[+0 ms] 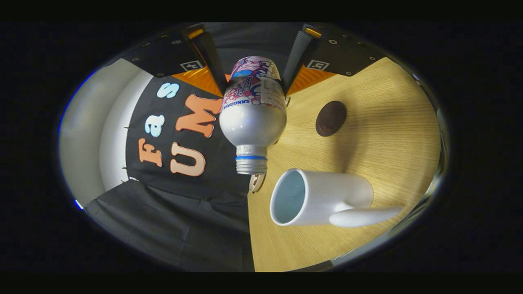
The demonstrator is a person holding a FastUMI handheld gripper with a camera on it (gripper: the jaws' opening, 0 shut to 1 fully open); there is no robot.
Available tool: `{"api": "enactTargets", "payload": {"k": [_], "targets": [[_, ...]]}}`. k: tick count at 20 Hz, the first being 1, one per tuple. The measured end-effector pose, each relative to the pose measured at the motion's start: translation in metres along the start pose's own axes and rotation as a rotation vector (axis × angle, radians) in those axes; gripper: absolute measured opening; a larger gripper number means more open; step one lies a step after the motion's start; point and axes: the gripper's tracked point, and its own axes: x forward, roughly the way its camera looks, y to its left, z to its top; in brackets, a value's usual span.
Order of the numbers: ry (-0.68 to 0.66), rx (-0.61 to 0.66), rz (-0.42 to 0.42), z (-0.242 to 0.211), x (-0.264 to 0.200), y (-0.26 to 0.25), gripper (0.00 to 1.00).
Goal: Take the bottle from table, then pour the juice into the cup, finally place the bottle on the coaster
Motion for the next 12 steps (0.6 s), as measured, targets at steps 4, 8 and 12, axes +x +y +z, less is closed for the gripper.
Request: {"api": "enactTargets", "payload": {"k": [4, 8, 12], "targets": [[-0.014, -0.034, 0.000, 0.0050, -0.0017, -0.0027, 0.76], [-0.019, -0.057, -0.002, 0.0053, -0.0011, -0.0058, 0.76], [-0.019, -0.071, 0.007, 0.0044, 0.0011, -0.0065, 0.76]]}}
